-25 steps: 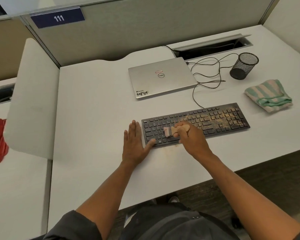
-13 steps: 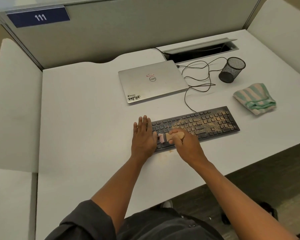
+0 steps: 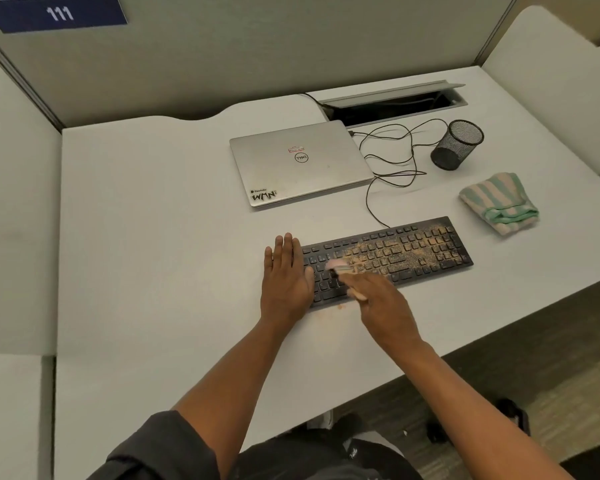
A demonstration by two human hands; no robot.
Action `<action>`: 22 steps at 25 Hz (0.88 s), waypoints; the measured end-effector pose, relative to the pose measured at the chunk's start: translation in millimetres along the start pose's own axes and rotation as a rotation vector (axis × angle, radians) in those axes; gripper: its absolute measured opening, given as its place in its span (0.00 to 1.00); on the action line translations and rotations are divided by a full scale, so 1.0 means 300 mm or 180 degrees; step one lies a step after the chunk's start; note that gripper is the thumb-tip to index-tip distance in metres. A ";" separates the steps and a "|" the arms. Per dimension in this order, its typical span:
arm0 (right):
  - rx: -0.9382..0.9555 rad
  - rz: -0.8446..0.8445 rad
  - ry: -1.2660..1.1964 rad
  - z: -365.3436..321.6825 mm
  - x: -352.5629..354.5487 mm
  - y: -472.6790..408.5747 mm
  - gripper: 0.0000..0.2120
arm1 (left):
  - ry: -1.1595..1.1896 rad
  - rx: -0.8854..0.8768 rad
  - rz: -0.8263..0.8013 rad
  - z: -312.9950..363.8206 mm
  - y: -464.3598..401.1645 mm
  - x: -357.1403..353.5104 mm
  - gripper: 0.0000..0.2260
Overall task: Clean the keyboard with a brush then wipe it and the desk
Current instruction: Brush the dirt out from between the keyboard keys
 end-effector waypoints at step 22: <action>0.0245 -0.0010 0.0476 0.064 0.078 -0.095 0.20 | -0.0071 0.0057 0.0047 0.003 -0.004 0.001 0.32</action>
Point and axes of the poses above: each hand's wrist, its own y-axis away from the middle knuckle, its own x-axis out of the back of the hand, z = x × y, the point moved 4 cm from there along -y, towards the middle knuckle, and after that the axes turned 4 degrees about x, right-handed, at the moved point
